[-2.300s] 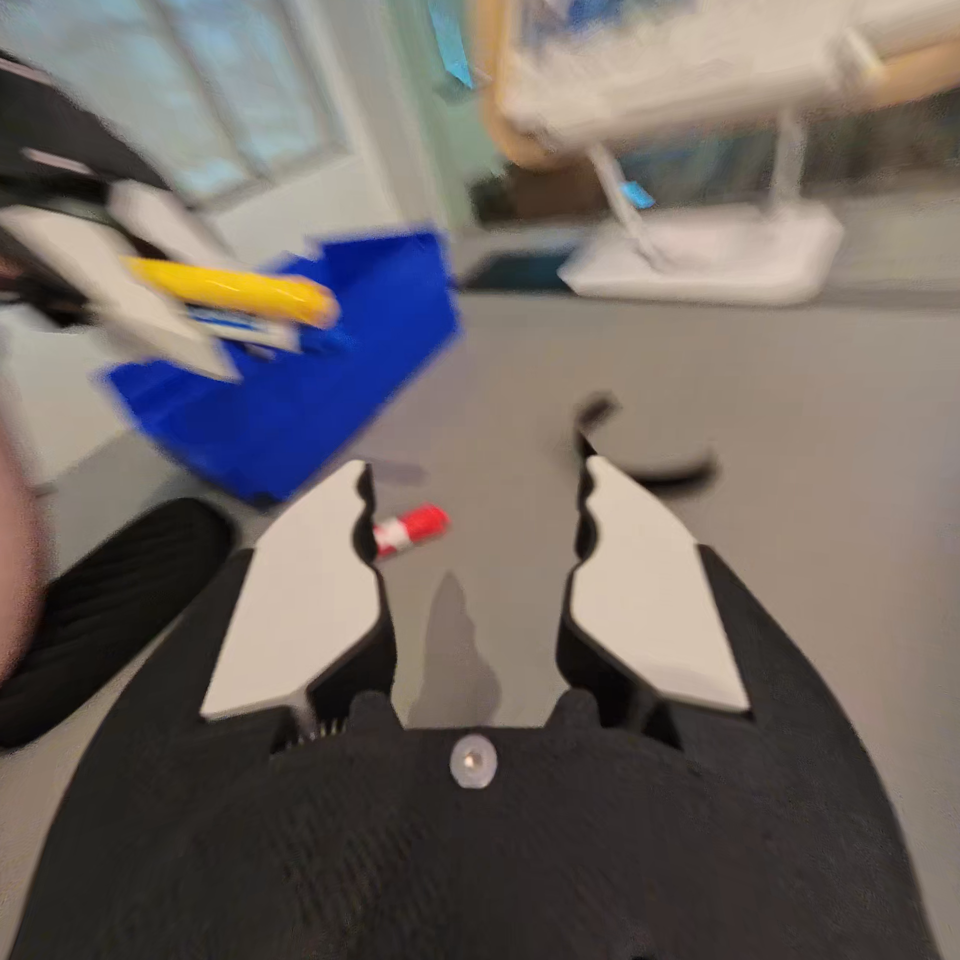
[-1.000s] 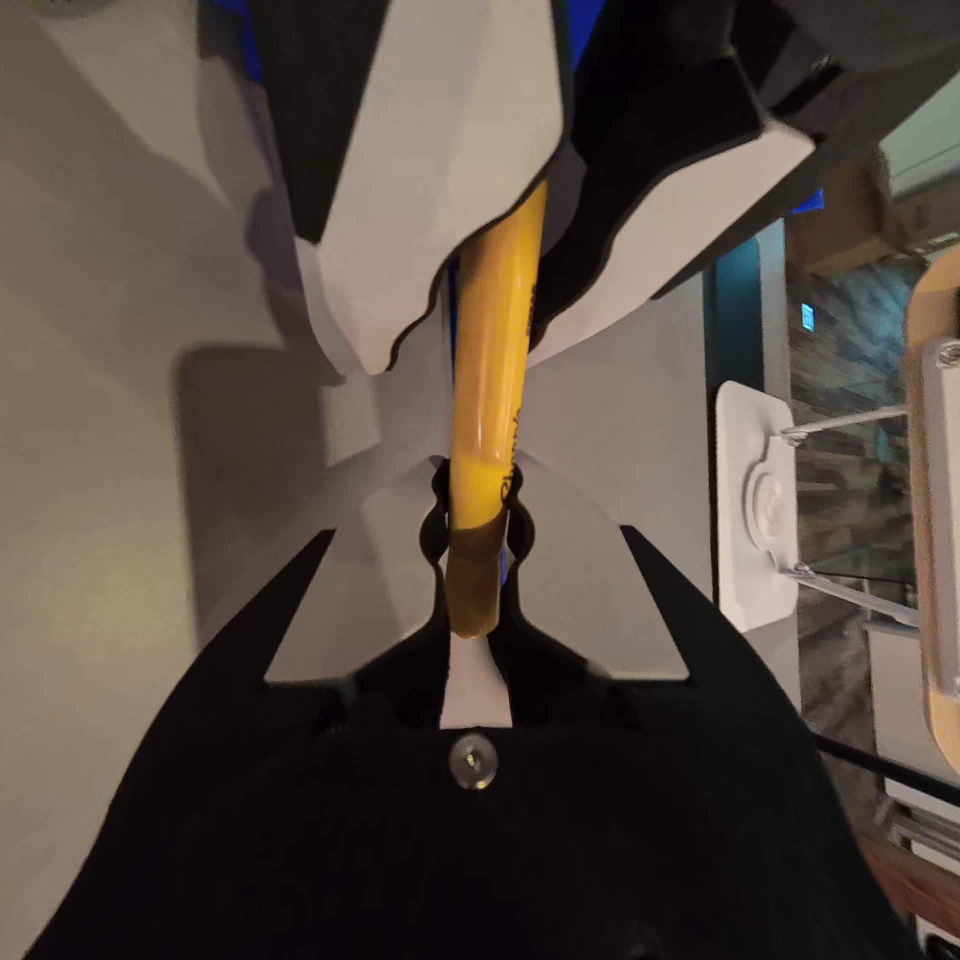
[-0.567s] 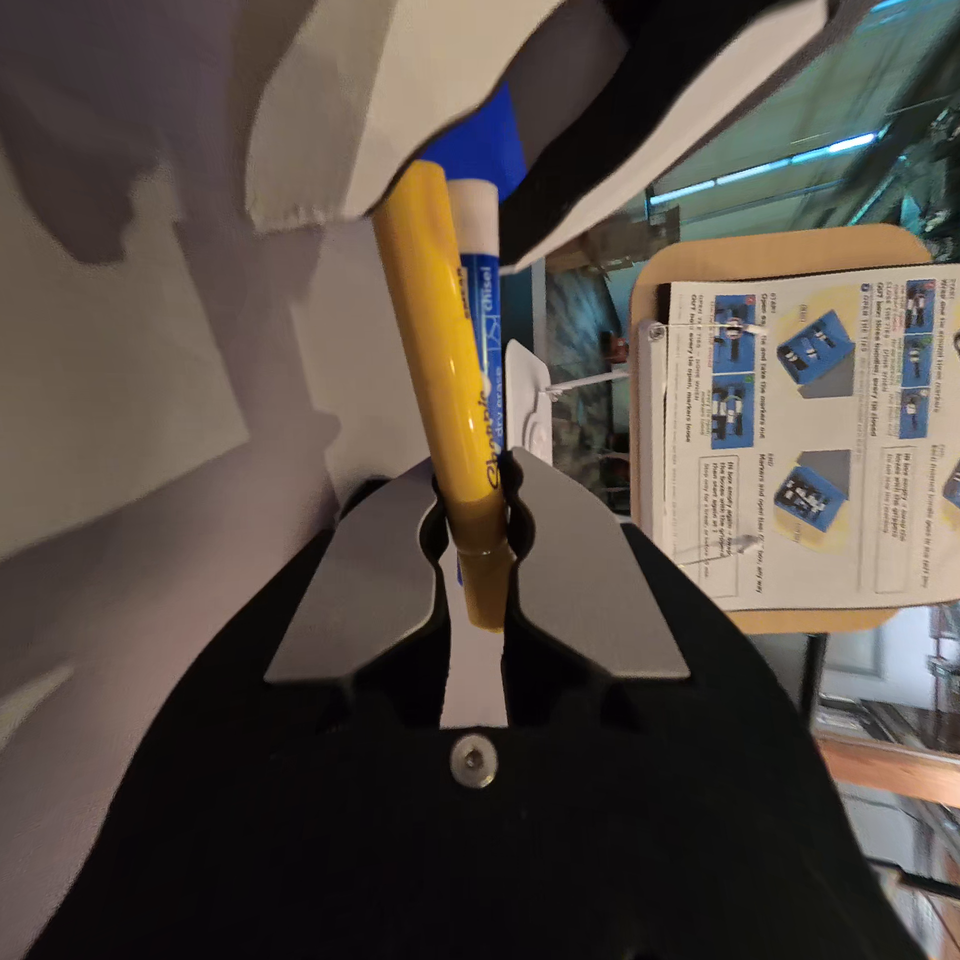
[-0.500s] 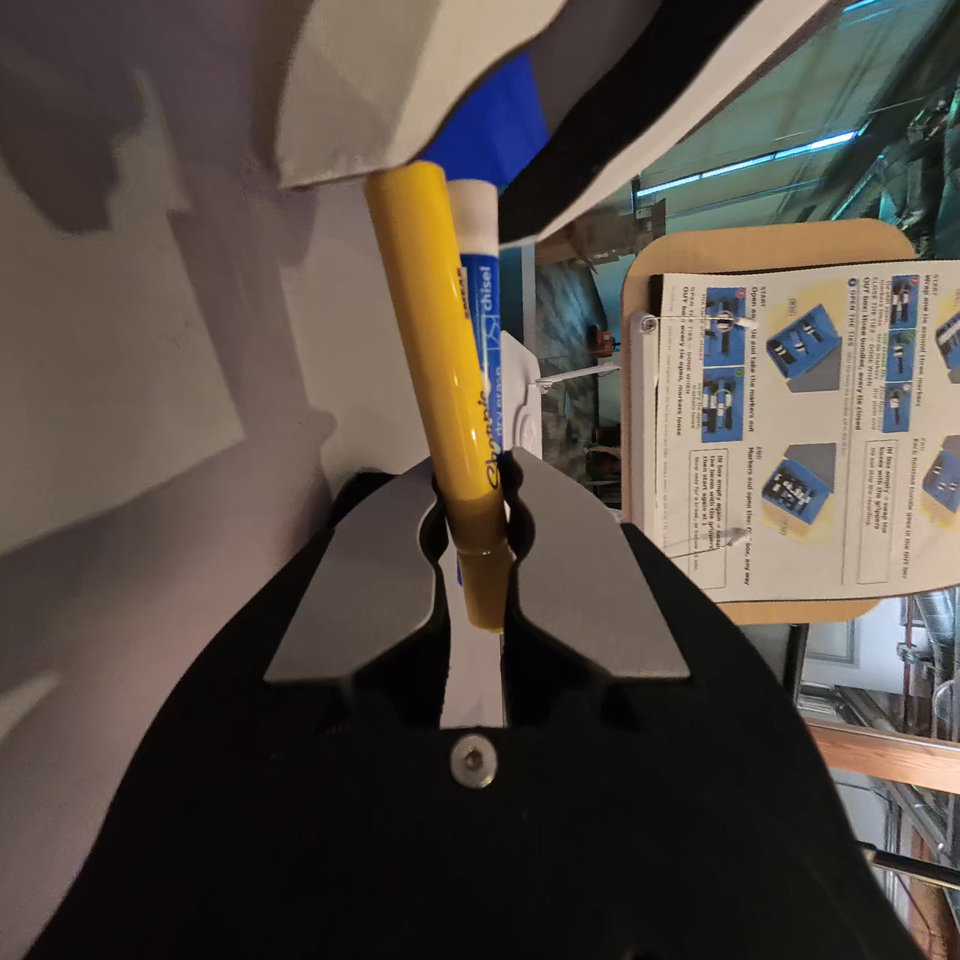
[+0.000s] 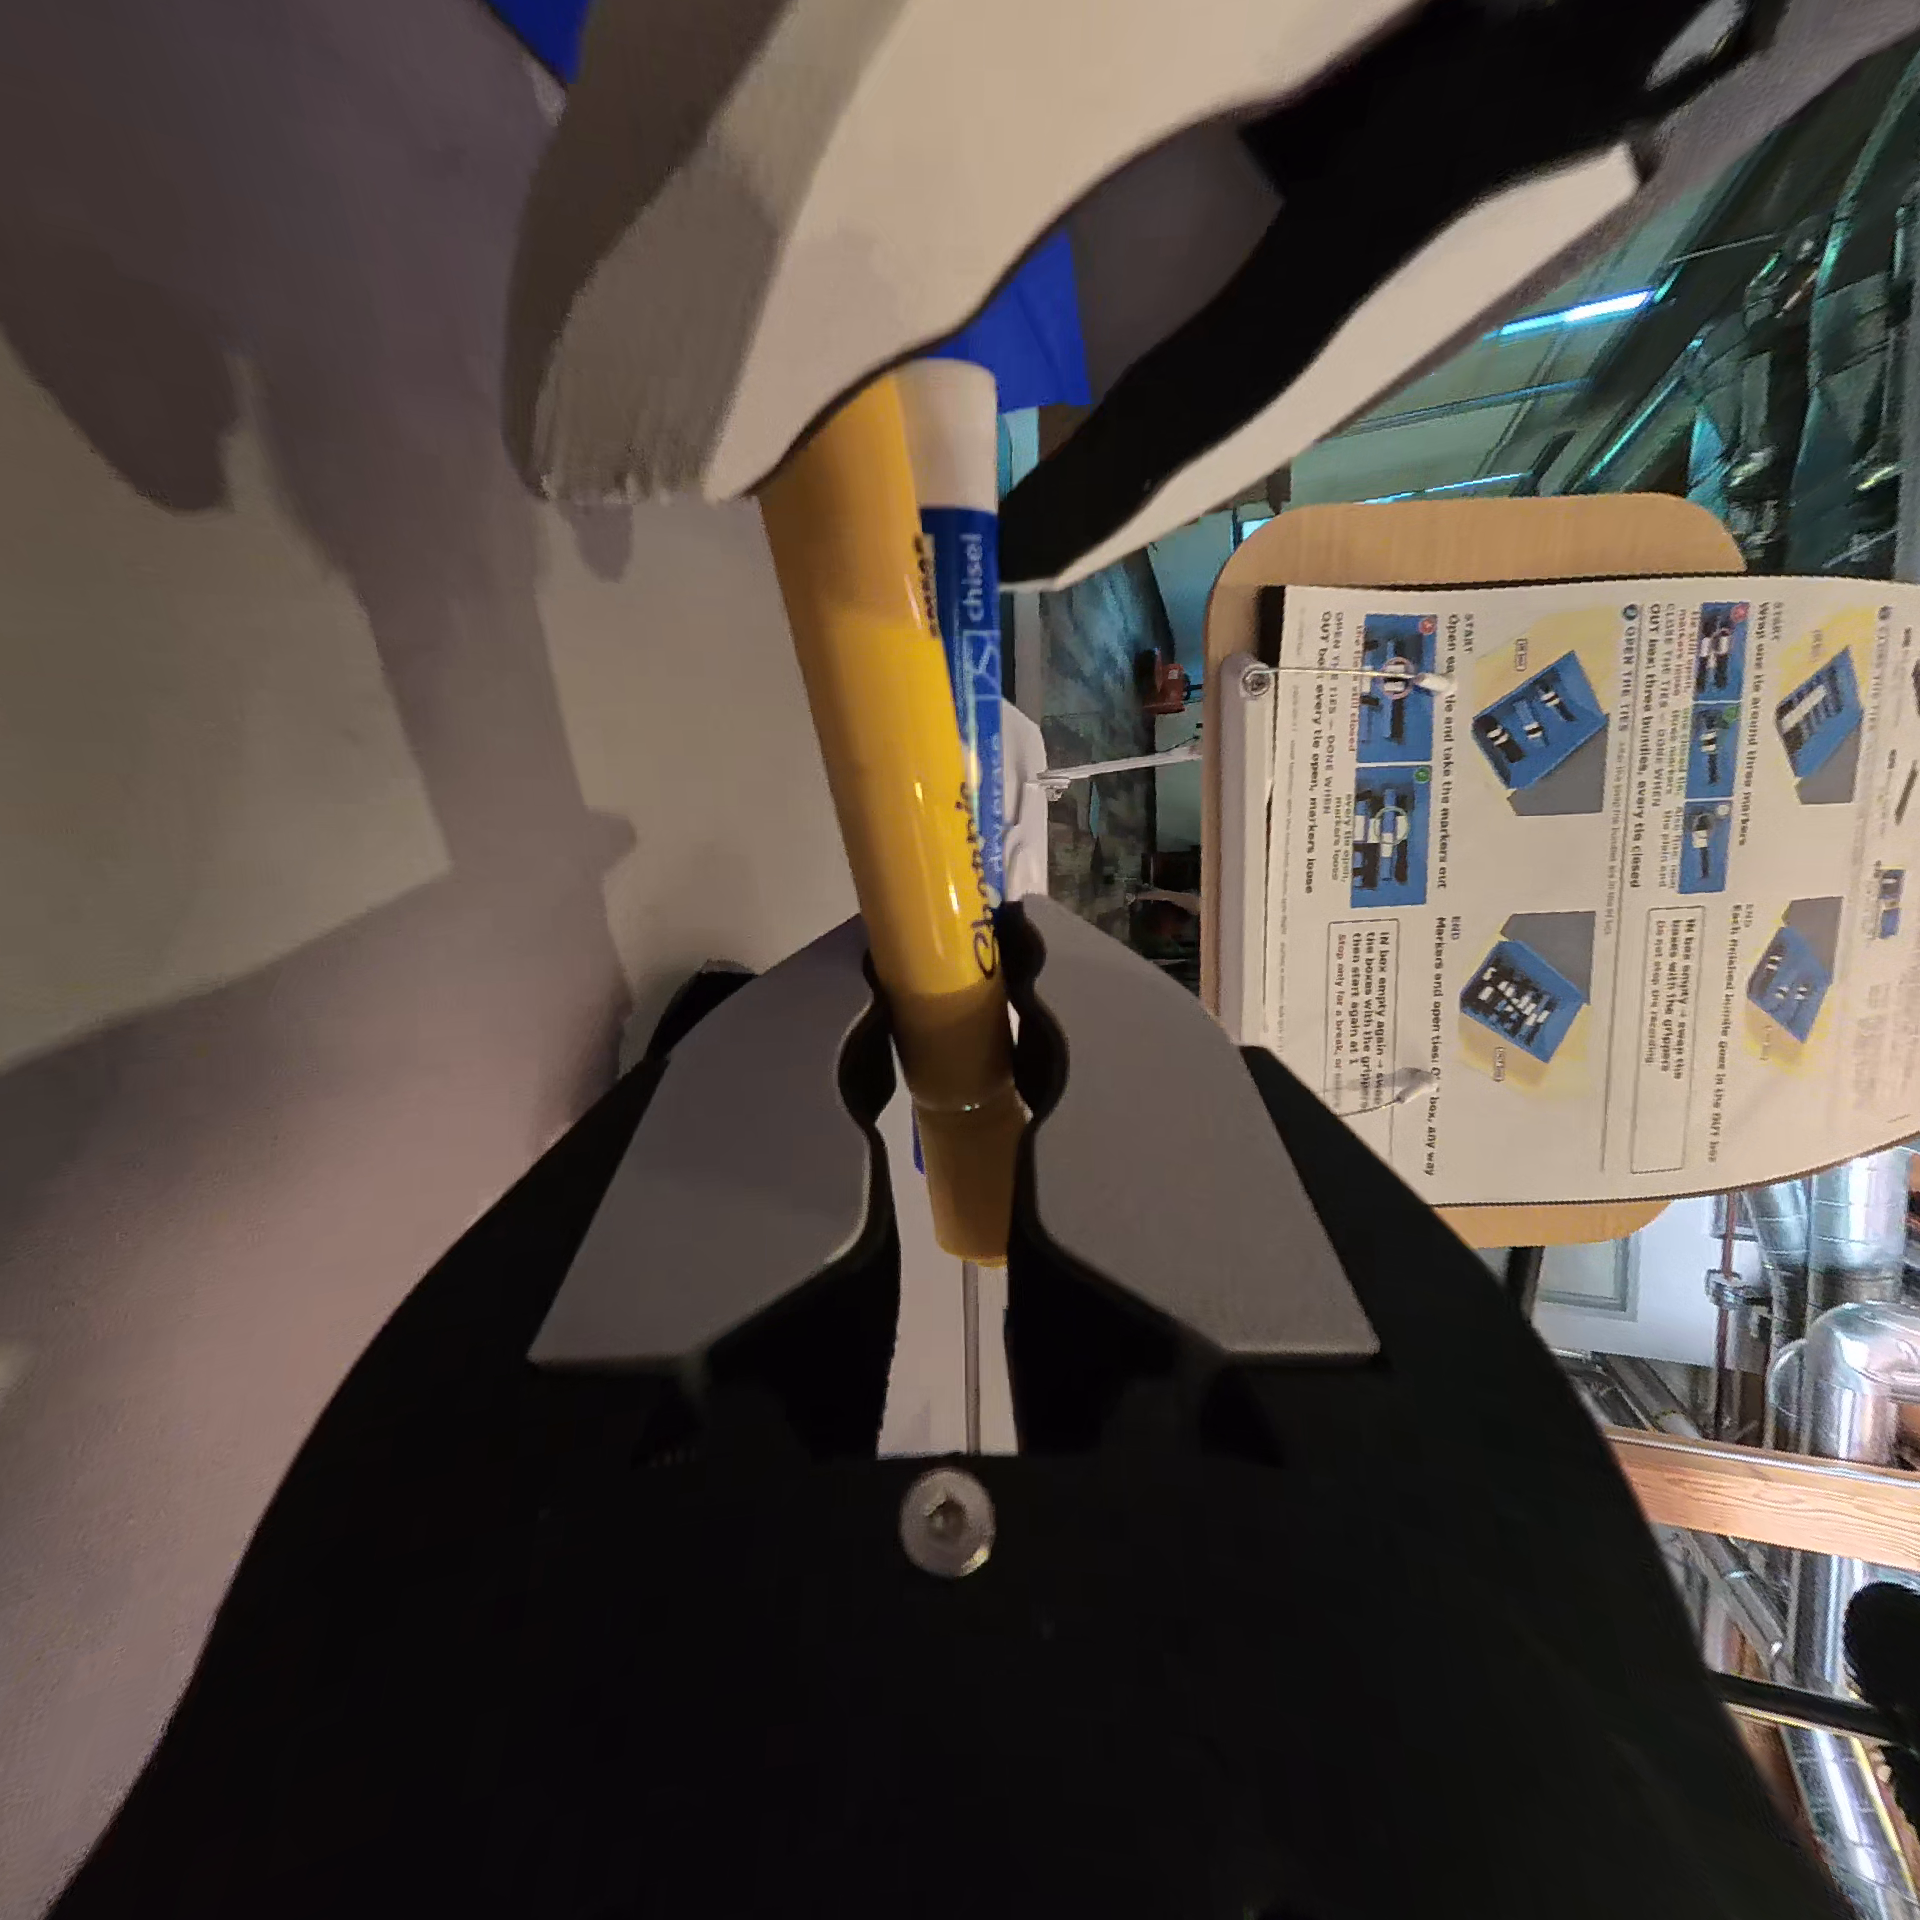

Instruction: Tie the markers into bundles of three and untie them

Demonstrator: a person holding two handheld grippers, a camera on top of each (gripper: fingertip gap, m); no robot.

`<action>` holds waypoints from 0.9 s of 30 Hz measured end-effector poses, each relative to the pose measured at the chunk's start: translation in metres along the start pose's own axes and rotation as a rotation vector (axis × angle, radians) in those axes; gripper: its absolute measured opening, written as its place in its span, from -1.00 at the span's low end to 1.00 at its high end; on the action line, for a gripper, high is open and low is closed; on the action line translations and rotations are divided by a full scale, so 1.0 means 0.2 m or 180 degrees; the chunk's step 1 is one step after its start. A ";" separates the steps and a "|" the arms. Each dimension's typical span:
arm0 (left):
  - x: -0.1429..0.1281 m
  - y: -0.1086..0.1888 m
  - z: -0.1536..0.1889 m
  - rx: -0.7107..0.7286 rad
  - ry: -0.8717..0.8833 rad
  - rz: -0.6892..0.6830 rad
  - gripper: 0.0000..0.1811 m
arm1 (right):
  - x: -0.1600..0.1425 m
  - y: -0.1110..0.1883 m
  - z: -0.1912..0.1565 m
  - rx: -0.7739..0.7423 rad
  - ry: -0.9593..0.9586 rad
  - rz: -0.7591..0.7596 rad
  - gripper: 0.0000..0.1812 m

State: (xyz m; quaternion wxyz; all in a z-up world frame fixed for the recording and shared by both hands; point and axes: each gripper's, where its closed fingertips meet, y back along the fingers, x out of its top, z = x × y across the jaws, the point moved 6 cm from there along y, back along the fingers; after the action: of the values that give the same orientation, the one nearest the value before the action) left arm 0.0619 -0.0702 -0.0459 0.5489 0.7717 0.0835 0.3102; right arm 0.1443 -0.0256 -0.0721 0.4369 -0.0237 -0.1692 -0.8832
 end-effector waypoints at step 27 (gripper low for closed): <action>0.02 -0.10 0.01 -0.0172 0.0200 -0.0254 -0.56 | 0.08 -0.01 -0.02 -0.0171 0.0343 -0.0160 -0.78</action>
State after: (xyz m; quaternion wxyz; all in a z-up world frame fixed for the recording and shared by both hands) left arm 0.0701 -0.0622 -0.0639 0.5785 0.7426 0.1230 0.3143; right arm 0.1332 -0.0383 -0.0738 0.4223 0.0164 -0.1222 -0.8980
